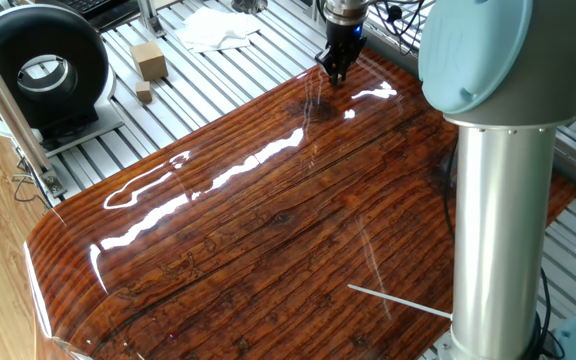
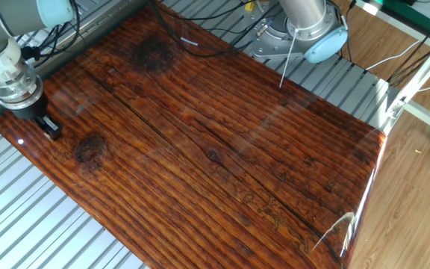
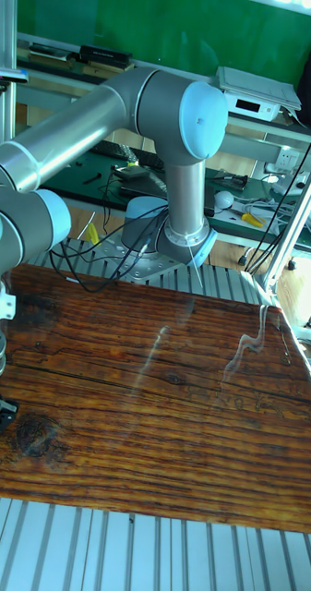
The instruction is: Hold a small block with the gripper and sweep it from left to right on the table
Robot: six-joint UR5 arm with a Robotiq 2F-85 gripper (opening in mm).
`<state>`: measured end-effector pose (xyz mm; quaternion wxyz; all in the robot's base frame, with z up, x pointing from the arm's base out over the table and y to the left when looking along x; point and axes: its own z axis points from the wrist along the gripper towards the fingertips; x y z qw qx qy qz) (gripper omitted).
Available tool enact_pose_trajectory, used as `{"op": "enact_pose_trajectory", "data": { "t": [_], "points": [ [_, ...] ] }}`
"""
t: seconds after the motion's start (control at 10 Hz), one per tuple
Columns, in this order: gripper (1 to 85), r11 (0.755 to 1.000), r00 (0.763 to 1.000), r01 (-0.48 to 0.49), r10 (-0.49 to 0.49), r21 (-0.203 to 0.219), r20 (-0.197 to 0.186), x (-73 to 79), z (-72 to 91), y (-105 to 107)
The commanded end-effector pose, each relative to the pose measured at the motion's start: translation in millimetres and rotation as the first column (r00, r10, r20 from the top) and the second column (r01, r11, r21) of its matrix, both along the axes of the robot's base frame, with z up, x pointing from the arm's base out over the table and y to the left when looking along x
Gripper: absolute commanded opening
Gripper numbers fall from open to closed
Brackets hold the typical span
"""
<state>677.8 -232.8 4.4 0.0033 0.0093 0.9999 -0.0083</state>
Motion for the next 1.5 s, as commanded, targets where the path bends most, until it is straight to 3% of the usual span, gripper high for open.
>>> {"op": "enact_pose_trajectory", "data": {
  "t": [0.0,1.4],
  "points": [
    [1.0,1.0,1.0,0.006,-0.006,0.01,0.01,2.6,-0.3,1.3],
    [1.0,1.0,1.0,0.011,-0.011,0.018,0.021,4.8,4.1,4.8]
  ]
}}
